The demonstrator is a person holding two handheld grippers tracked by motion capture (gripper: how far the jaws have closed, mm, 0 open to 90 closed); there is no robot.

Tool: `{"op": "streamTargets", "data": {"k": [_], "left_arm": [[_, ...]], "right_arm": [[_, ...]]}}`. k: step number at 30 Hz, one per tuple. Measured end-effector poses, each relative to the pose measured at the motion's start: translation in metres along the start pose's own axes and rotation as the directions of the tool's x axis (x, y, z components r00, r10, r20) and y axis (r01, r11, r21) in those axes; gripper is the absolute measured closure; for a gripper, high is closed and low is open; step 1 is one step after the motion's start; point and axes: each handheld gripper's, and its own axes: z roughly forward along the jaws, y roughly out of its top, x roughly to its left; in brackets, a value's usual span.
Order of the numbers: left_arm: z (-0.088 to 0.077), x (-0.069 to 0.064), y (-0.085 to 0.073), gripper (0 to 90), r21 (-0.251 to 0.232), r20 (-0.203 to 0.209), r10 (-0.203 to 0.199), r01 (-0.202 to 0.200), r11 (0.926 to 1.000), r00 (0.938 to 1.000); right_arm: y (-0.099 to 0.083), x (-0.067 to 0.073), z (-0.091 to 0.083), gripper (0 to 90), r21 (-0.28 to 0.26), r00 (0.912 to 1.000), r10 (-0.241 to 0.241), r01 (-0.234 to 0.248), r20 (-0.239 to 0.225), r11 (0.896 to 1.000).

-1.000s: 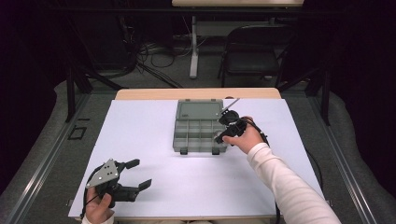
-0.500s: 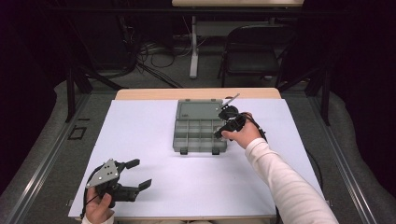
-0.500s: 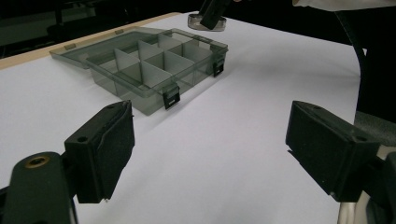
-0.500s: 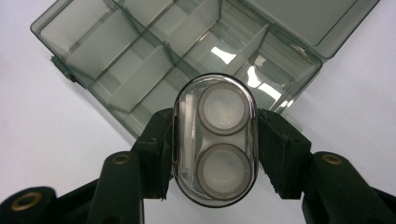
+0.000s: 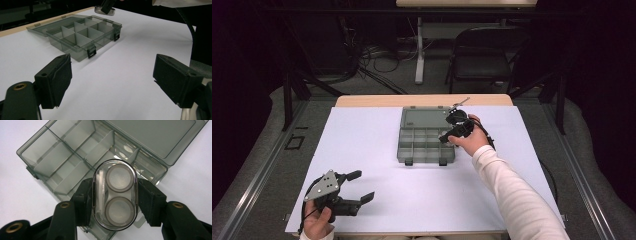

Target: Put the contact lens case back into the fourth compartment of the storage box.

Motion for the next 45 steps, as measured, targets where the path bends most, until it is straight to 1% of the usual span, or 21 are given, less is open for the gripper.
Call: {"op": "streamTargets", "data": {"k": [2, 5, 6, 7, 9, 10, 12, 13, 15, 22, 25, 28, 29, 30, 31, 33, 34, 37, 43, 45], "left_arm": [[0.000, 0.000, 0.000, 16.2, 0.000, 0.000, 0.000, 0.000, 1.0000, 1.0000], [0.000, 0.000, 0.000, 16.1, 0.000, -0.001, 0.000, 0.000, 1.0000, 1.0000], [0.000, 0.000, 0.000, 16.2, 0.001, -0.002, 0.001, -0.001, 1.0000, 1.0000], [0.000, 0.000, 0.000, 16.2, 0.000, -0.002, -0.001, 0.001, 1.0000, 1.0000], [0.000, 0.000, 0.000, 16.1, -0.001, 0.000, 0.000, 0.000, 1.0000, 1.0000], [0.000, 0.000, 0.000, 16.1, -0.001, 0.000, 0.000, 0.000, 1.0000, 1.0000], [0.000, 0.000, 0.000, 16.2, -0.002, 0.001, 0.000, 0.000, 1.0000, 1.0000], [0.000, 0.000, 0.000, 16.1, -0.002, 0.001, -0.001, 0.001, 1.0000, 1.0000], [0.000, 0.000, 0.000, 16.1, -0.001, 0.001, 0.000, 0.000, 1.0000, 1.0000], [0.000, 0.000, 0.000, 16.1, 0.001, 0.000, 0.001, -0.001, 1.0000, 1.0000], [0.000, 0.000, 0.000, 16.2, 0.001, 0.000, 0.001, -0.001, 1.0000, 1.0000], [0.000, 0.000, 0.000, 16.1, 0.001, 0.002, 0.001, -0.001, 1.0000, 1.0000], [0.000, 0.000, 0.000, 16.1, 0.000, 0.002, 0.001, -0.001, 1.0000, 1.0000], [0.000, 0.000, 0.000, 16.2, 0.000, 0.002, 0.001, -0.001, 1.0000, 1.0000], [0.000, 0.000, 0.000, 16.2, -0.001, 0.002, 0.001, -0.001, 1.0000, 1.0000], [0.000, 0.000, 0.000, 16.1, -0.001, 0.003, 0.000, 0.000, 1.0000, 1.0000], [0.000, 0.000, 0.000, 16.1, -0.001, 0.002, 0.001, -0.001, 1.0000, 1.0000], [0.000, 0.000, 0.000, 16.2, -0.001, 0.003, 0.000, 0.000, 1.0000, 1.0000], [0.000, 0.000, 0.000, 16.2, 0.001, 0.000, 0.000, 0.000, 1.0000, 1.0000], [0.000, 0.000, 0.000, 16.2, -0.001, 0.003, 0.000, 0.000, 1.0000, 1.0000]], "right_arm": [[0.001, 0.000, 0.000, 48.8, 0.008, 1.0000, -0.002, 0.002, 0.001, 1.000], [0.001, -0.001, 0.003, 48.8, -0.004, 1.0000, -0.003, 0.003, -0.001, 1.000], [0.001, -0.001, 0.004, 48.8, -0.016, 1.0000, 0.005, -0.005, 0.002, 1.000], [0.002, -0.001, 0.004, 48.8, -0.011, 1.0000, 0.002, -0.002, 0.002, 1.000], [0.002, -0.002, 0.006, 48.8, -0.017, 1.0000, -0.001, 0.001, 0.002, 1.000], [0.002, -0.003, 0.006, 48.8, -0.012, 0.9999, 0.000, 0.000, 0.011, 1.000], [0.003, -0.004, 0.007, 48.8, -0.021, 1.0000, 0.000, 0.000, 0.010, 1.000], [0.003, -0.005, 0.007, 48.8, -0.023, 0.9999, 0.011, -0.011, 0.012, 1.000], [0.003, -0.007, 0.008, 48.8, -0.030, 0.9999, 0.008, -0.008, 0.012, 1.000], [0.003, -0.012, 0.011, 48.8, -0.049, 0.9993, 0.034, -0.033, 0.013, 0.998], [0.003, -0.013, 0.012, 48.8, -0.057, 0.9994, 0.031, -0.030, 0.015, 0.998], [0.004, -0.015, 0.014, 48.8, -0.058, 0.9990, 0.040, -0.039, 0.020, 0.998], [0.004, -0.015, 0.015, 48.8, -0.070, 0.9990, 0.041, -0.039, 0.016, 0.997], [0.004, -0.015, 0.015, 48.8, -0.069, 0.9984, 0.053, -0.051, 0.018, 0.996], [0.004, -0.016, 0.016, 48.7, -0.069, 0.9988, 0.046, -0.045, 0.014, 0.997], [0.004, -0.017, 0.017, 48.8, -0.072, 0.9986, 0.051, -0.050, 0.013, 0.996], [0.004, -0.017, 0.019, 48.8, -0.087, 0.9985, 0.054, -0.053, 0.013, 0.995], [0.004, -0.018, 0.022, 48.7, -0.072, 0.9985, 0.053, -0.052, 0.015, 0.996], [0.004, -0.020, 0.029, 48.8, -0.092, 0.9978, 0.064, -0.062, 0.019, 0.994], [0.004, -0.020, 0.030, 48.8, -0.088, 0.9978, 0.063, -0.061, 0.021, 0.994]]}}
